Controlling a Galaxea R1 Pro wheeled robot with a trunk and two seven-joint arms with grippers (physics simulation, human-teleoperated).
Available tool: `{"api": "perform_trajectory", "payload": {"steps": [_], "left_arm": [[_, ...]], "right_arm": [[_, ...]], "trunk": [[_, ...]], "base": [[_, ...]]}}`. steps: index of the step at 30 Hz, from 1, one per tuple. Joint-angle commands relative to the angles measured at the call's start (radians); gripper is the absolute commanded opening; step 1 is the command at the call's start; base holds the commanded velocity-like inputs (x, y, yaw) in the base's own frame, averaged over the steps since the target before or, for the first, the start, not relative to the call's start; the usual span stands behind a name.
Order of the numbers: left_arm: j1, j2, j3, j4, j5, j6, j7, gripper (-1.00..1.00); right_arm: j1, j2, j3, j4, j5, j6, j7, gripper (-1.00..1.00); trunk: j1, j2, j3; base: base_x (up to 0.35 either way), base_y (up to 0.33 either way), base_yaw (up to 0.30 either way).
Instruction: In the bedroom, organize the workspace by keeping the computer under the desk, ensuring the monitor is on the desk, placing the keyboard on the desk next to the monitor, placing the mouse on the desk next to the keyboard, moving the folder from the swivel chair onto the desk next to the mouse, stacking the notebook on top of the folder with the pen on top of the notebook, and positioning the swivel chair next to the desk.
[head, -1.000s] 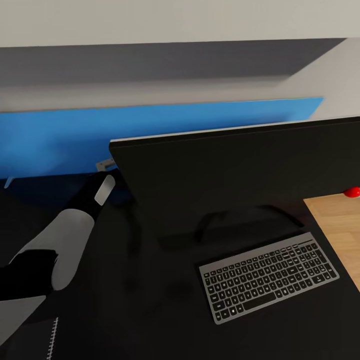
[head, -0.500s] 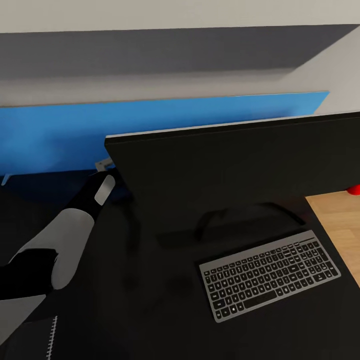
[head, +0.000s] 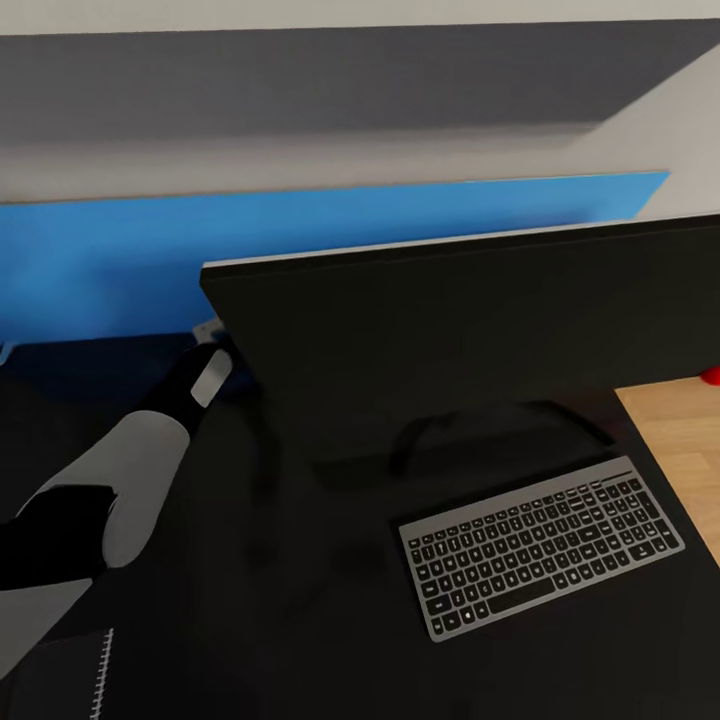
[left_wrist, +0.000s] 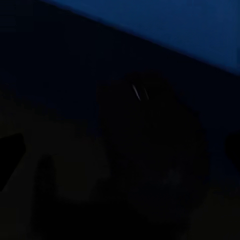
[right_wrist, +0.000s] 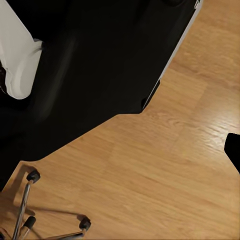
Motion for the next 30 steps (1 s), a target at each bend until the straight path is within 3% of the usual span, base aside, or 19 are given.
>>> {"api": "perform_trajectory", "payload": {"steps": [1, 22, 30], "left_arm": [[-0.001, 0.001, -0.003, 0.000, 0.006, 0.004, 0.004, 1.00], [-0.036, 0.000, -0.002, 0.022, 0.011, -0.003, -0.003, 1.00], [-0.048, -0.008, -0.002, 0.073, 0.012, -0.059, -0.004, 1.00]], "right_arm": [[0.000, 0.001, -0.006, -0.003, 0.003, -0.004, 0.007, 1.00], [0.000, 0.001, -0.006, -0.003, 0.003, -0.004, 0.006, 1.00], [0.000, 0.001, -0.005, -0.003, 0.003, -0.006, 0.006, 1.00]], "trunk": [[0.000, -0.001, -0.001], [0.000, -0.001, -0.003], [0.000, -0.001, -0.003]], "base": [[0.000, 0.000, 0.000], [0.000, 0.000, 0.000], [0.000, 0.000, 0.000]]}}
